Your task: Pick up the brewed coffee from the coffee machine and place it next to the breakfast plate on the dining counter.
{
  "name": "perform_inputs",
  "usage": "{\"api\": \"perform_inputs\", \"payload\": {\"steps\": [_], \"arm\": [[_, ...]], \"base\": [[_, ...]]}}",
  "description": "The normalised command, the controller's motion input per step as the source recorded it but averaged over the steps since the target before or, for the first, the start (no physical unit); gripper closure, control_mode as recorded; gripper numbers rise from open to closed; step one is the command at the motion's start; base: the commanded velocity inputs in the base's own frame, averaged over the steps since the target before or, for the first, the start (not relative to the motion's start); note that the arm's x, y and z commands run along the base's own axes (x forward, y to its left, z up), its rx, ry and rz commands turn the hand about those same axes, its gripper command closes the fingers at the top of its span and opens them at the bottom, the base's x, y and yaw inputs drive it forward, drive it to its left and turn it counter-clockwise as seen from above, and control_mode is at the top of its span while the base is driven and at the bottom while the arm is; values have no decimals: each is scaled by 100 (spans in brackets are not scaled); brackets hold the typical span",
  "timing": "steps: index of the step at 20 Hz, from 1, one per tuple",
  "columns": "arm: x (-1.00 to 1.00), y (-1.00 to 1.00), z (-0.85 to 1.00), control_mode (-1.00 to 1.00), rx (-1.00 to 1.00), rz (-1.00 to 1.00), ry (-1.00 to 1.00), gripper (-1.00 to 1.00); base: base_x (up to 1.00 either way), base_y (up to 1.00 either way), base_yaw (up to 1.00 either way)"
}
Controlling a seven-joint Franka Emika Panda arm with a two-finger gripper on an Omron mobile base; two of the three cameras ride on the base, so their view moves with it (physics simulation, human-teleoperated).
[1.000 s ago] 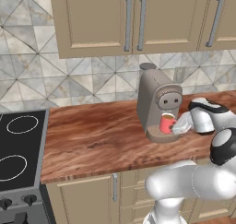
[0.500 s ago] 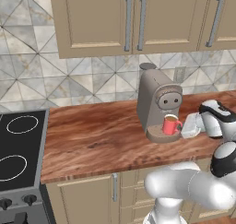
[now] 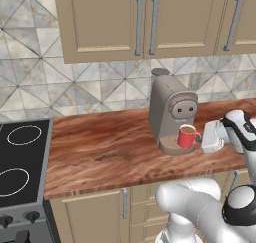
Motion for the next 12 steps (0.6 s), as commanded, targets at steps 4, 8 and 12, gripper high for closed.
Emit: {"api": "perform_inputs", "payload": {"steps": [4,8,12], "arm": [[-56,54,78,-100,0,18,-5,100],[-37,24,59,-100,-1,15,-4,100],[-30,4,40,-100,-1,11,-10,100]], "base": [[0,0,0],[0,0,0],[0,0,0]]}}
